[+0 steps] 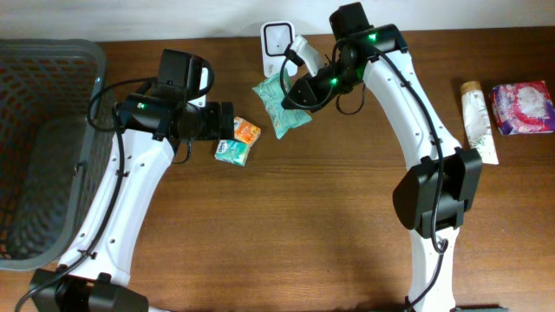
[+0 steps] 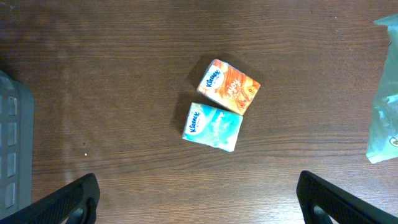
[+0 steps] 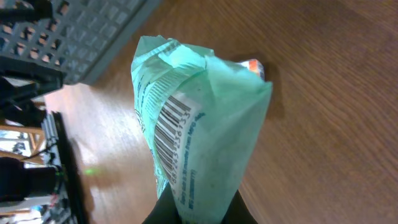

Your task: Scan the item barcode

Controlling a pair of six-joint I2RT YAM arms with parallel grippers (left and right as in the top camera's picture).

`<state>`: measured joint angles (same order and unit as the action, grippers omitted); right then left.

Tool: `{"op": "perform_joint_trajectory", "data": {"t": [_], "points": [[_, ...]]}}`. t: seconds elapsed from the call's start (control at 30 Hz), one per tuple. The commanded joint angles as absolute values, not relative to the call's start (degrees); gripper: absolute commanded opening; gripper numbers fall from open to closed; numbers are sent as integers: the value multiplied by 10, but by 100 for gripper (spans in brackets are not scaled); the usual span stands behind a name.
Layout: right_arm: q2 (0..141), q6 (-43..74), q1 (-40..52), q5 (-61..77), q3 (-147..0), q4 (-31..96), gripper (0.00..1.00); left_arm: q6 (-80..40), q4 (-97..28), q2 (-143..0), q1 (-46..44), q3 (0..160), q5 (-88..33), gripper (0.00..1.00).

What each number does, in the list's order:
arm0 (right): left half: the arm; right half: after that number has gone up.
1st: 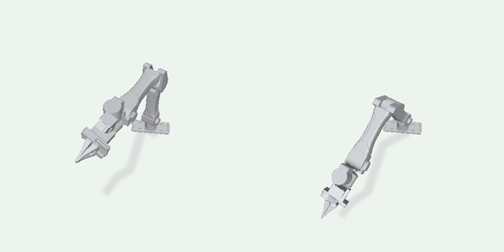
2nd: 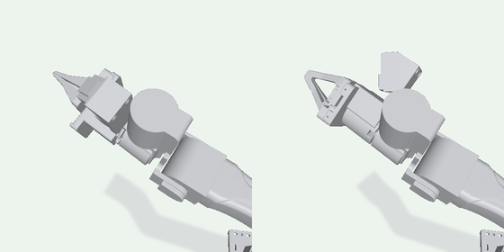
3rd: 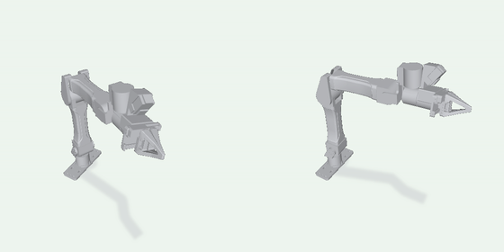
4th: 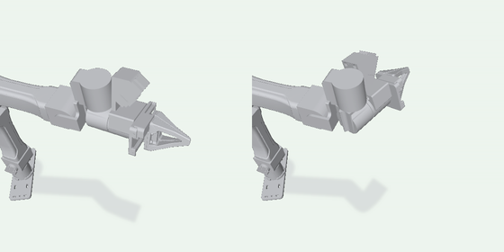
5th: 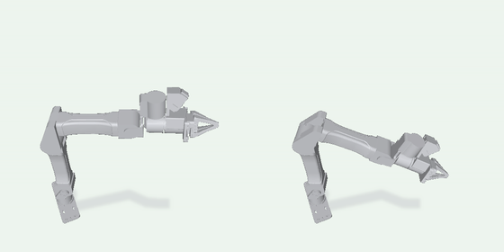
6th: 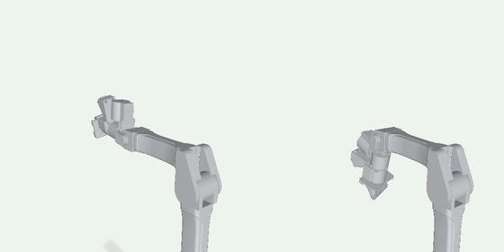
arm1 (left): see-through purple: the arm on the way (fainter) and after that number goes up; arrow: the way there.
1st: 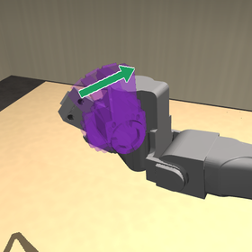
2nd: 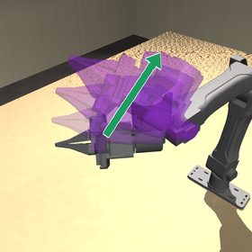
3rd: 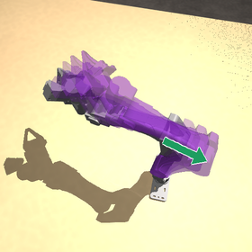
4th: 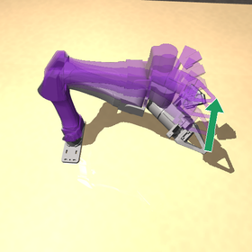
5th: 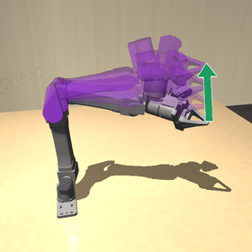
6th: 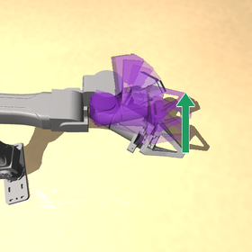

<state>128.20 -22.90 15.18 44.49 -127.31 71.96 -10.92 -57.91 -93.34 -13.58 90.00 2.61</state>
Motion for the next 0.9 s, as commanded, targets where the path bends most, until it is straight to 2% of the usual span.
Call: {"op": "perform_joint_trajectory", "data": {"t": [0.0, 0.33, 0.37, 0.47, 0.5, 0.6, 0.67, 0.73, 0.8, 0.83, 0.87], "points": [[1273, -253, 154, 430, -1289, 722, 4, -106, -580, -932, -136, 901, 28, 99], [1273, -252, 154, 396, -1289, 735, 4, -106, -580, -932, -136, 901, 28, 99], [1273, -221, 154, 345, -1289, 735, 4, -106, -580, -932, -136, 901, 28, 99], [1278, -25, 154, 24, -1285, 774, 4, -106, -580, -932, -136, 901, 28, 99], [1280, 19, 154, -39, -1275, 789, 4, -106, -580, -932, -136, 901, 28, 99], [1280, 116, 154, -179, -1193, 794, 4, -106, -580, -932, -136, 901, 28, 99], [1280, 141, 154, -217, -1098, 730, 4, -106, -580, -932, -136, 901, 28, 99], [1280, 142, 156, -215, -1054, 706, 12, -106, -580, -932, -136, 901, 28, 99], [1280, 147, 175, -170, -1052, 708, 27, -106, -580, -932, -136, 901, 28, 99], [1280, 147, 193, -128, -1053, 708, 39, -106, -580, -932, -136, 901, 28, 99], [1280, 147, 205, -94, -1061, 711, 41, -106, -580, -932, -136, 901, 28, 99]]}}
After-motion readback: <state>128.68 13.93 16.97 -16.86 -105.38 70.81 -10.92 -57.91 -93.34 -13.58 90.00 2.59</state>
